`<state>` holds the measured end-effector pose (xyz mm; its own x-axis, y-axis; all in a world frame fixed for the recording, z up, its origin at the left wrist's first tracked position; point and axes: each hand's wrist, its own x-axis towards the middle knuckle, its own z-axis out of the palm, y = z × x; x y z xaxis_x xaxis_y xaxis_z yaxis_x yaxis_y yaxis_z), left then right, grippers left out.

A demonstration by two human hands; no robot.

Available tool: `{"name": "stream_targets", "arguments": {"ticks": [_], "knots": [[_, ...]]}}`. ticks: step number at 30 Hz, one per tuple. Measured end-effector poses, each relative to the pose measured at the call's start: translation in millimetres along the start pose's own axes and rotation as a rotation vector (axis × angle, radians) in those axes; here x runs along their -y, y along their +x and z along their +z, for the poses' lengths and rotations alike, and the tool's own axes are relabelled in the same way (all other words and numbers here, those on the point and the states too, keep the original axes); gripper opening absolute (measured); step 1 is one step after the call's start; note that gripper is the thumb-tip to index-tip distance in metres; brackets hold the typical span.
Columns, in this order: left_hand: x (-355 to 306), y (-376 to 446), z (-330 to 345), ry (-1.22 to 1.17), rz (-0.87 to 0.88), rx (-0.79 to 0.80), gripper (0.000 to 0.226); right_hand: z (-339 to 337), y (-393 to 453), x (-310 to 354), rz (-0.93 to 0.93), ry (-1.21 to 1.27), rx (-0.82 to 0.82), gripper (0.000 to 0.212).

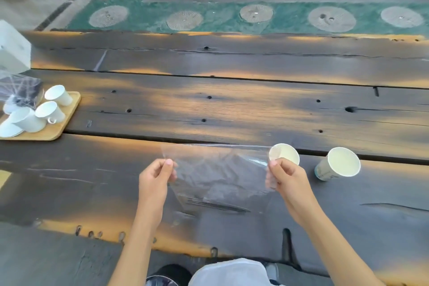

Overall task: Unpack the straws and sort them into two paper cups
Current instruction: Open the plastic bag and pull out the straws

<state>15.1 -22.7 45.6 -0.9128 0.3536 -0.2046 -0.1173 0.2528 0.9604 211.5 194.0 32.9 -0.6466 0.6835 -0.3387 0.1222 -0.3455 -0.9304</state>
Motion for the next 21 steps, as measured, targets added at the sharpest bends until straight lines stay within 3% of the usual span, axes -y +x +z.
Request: {"name": "stream_targets", "arguments": {"ticks": [9,14,21], "knots": [[-4,-64,22,-0.063,-0.005,0.033,0.022,-61,-43,19,-0.034,-0.013,0.057,0.028],[-18,-69,35,-0.132,-0.008,0.102,0.018,-72,-60,26,-0.09,-0.004,-0.01,0.021],[-39,-69,43,-0.172,0.048,0.277,0.023,-71,-74,40,-0.143,0.04,-0.146,0.029]]}}
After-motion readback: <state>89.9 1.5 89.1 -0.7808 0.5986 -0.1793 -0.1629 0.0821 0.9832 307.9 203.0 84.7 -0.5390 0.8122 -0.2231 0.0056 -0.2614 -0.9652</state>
